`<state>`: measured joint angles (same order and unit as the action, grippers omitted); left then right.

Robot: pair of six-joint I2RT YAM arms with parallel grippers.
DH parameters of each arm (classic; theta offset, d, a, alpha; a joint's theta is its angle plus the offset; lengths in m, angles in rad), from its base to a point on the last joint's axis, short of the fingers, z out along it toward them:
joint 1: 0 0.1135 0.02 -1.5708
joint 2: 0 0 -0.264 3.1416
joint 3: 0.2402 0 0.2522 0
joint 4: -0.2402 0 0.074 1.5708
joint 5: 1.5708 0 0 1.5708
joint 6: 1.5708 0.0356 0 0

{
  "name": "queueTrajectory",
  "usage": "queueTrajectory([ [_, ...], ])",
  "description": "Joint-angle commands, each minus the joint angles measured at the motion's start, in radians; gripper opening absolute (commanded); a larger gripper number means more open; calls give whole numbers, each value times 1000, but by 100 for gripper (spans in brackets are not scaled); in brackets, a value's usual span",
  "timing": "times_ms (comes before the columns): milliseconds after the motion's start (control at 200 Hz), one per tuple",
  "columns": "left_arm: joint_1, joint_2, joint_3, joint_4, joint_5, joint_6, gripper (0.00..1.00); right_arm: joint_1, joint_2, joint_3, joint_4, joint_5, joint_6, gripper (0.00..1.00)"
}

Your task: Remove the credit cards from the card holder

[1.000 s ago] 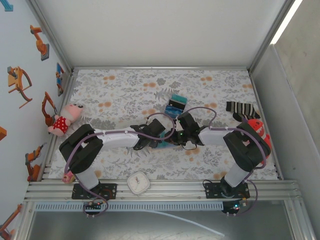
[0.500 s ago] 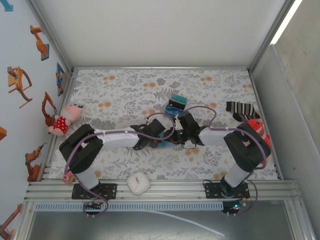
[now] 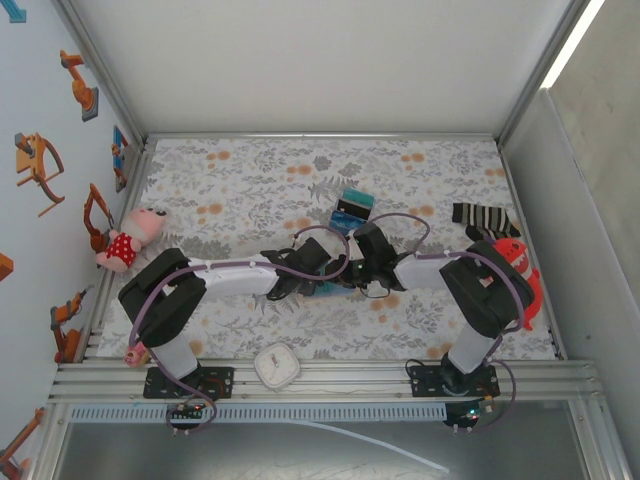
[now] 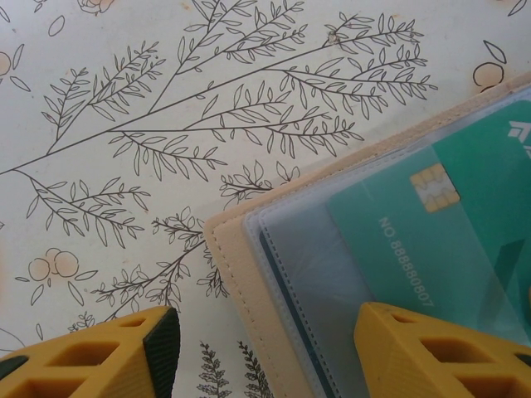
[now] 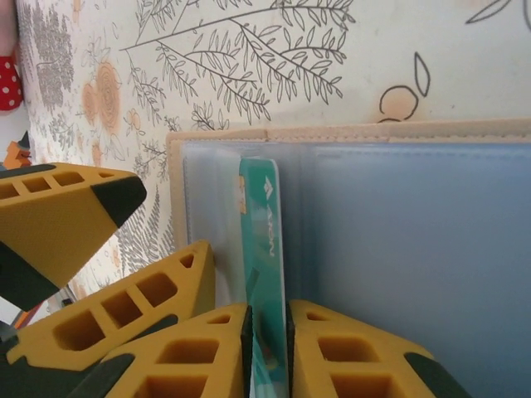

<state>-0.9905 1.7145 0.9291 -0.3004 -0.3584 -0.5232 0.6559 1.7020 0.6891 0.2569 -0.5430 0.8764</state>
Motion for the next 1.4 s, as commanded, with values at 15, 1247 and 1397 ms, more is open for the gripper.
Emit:
queueTrajectory([
  [15,-10,49,-26,-78,35,-8,59,-1,-3,9,14,0,-3,9],
  [1247,-5,-80,-25,26,-63,61,71,-7,-411,99,-563,442,-349,0],
  [1397,7,-127,-22,41,-77,22,86,-19,-442,150,-619,511,-442,0],
])
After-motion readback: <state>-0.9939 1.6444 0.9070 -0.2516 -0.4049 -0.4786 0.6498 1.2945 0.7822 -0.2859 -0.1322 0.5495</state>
